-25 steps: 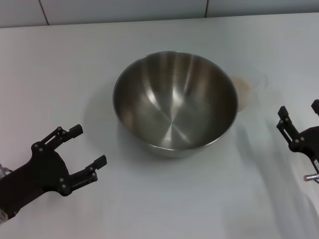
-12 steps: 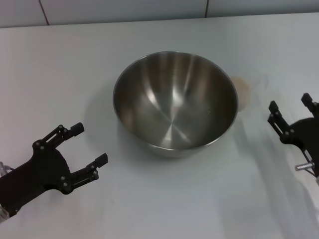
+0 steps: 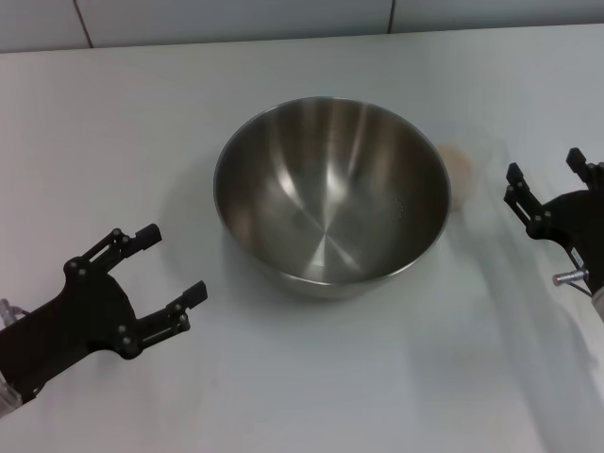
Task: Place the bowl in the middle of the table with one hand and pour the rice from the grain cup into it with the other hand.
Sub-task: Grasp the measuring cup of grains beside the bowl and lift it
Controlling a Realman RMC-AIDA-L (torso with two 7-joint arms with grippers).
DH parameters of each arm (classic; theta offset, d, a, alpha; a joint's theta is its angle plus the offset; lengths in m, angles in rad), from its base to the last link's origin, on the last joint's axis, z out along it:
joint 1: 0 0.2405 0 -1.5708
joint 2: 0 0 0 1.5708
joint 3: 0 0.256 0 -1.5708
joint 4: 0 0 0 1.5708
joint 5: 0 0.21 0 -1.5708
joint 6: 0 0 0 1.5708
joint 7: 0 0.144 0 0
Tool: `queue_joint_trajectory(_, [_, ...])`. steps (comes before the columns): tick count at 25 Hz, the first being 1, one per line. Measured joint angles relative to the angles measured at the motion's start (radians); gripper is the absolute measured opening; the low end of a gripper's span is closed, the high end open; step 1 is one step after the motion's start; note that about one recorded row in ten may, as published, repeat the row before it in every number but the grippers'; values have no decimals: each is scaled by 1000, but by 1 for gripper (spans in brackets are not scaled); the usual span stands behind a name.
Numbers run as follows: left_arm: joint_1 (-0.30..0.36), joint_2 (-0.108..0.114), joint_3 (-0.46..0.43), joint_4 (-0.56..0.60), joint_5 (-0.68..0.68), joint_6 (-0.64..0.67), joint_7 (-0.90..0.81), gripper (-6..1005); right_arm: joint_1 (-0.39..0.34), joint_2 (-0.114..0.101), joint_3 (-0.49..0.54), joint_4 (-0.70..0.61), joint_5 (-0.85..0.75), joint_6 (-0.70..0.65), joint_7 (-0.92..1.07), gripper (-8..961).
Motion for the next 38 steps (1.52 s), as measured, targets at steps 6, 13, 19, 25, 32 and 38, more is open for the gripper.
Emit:
queue_joint_trajectory(6, [-12,0,-11,-8,0,0,0,870,36,0,2,-10,0,42,3,733])
queue_joint_trajectory(13, [-21,-1,-27,-11,-1,0,0,870,67,-1,6,-27,0,62,9,708])
queue_joint_trajectory(19, [-29,0,-34,-23,0,1,0,870,99,0,10,-60,0,89,55,686])
queue_joint_trajectory(25, [-44,0,-39,-30,-1,1,0,870,109,0,15,-63,0,97,58,665])
queue_joint_trajectory(32, [-47,-1,-39,-31,-10,2,0,870,122,0,16,-64,0,127,60,639])
queue_joint_trajectory(38, [-50,-1,-39,-31,-11,6,0,870,136,1,8,-62,-2,137,69,618])
